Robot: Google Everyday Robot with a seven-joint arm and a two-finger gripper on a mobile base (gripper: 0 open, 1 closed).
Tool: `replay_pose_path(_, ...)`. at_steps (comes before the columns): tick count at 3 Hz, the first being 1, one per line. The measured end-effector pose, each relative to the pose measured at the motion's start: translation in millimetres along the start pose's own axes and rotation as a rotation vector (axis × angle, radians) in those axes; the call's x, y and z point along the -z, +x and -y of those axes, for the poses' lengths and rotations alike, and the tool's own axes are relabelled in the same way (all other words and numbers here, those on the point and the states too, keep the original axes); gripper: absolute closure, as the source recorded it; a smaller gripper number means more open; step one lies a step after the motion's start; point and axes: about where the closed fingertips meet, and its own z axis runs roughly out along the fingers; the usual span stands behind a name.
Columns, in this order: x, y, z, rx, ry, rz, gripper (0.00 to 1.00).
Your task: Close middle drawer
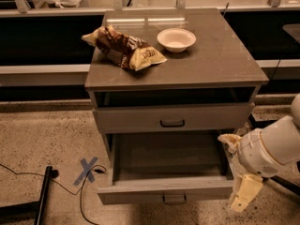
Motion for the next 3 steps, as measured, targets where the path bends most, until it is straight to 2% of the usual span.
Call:
replay_pose_path(1, 1.3, -0.8, 0.4, -0.001, 0.0, 0.0, 0.0)
replay_pose_path(2, -33.4, 15.8, 6.7, -0.031, -0.053, 0.014, 0.0)
replay_pose_path(3, -152.1, 58.4, -1.0, -0.031, -0.138, 0.067, 0.0)
